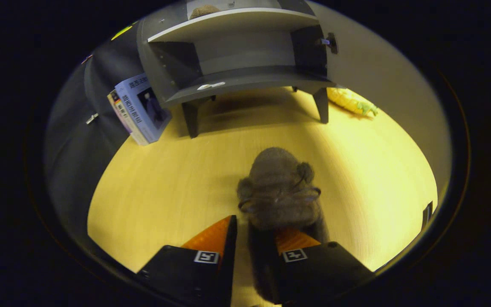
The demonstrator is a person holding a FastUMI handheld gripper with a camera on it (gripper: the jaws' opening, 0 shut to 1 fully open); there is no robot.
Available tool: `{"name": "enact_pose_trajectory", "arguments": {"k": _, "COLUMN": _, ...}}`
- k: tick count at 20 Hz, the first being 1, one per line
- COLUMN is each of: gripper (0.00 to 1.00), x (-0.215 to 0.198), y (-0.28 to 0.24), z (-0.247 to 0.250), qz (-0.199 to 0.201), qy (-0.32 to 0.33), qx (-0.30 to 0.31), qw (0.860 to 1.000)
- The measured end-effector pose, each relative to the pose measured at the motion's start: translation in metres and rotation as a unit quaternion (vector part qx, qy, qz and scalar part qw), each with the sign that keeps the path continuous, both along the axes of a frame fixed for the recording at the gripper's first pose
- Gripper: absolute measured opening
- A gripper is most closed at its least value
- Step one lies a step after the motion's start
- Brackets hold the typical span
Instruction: Open the shoe cabinet door, grab the shoes and put them into the shoe cabinet, then close the shoe cabinet door.
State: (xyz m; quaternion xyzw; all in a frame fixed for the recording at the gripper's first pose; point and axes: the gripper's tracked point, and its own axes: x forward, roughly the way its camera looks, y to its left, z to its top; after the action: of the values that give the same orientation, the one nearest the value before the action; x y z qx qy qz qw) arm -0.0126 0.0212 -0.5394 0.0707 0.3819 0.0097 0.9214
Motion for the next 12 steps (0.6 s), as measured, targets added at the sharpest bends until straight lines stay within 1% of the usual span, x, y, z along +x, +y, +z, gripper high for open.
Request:
{"name": "enact_pose_trajectory", "arguments": {"k": 2, "gripper": 0.2, "x": 0.009, "y": 0.001, "z": 0.002, "qz": -0.021, "qy": -0.021, "qx": 0.007, "qw": 1.0}}
{"name": "enact_pose_trajectory", "arguments": {"k": 3, "gripper": 0.11, "x": 0.011, "y": 0.0, "z": 0.005, "qz": -0.02, "qy": -0.031, "qx": -0.006, "qw": 0.999}}
{"name": "enact_pose_trajectory", "arguments": {"k": 5, "gripper": 0.11, "x": 0.013, "y": -0.002, "z": 0.018, "qz": -0.009, "qy": -0.055, "qx": -0.032, "qw": 0.998}}
{"name": "enact_pose_trajectory", "arguments": {"k": 8, "gripper": 0.11, "x": 0.013, "y": 0.001, "z": 0.046, "qz": -0.006, "qy": -0.073, "qx": -0.015, "qw": 0.997}}
{"name": "enact_pose_trajectory", "arguments": {"k": 12, "gripper": 0.11, "x": 0.013, "y": -0.013, "z": 0.115, "qz": 0.001, "qy": -0.118, "qx": -0.02, "qw": 0.993}}
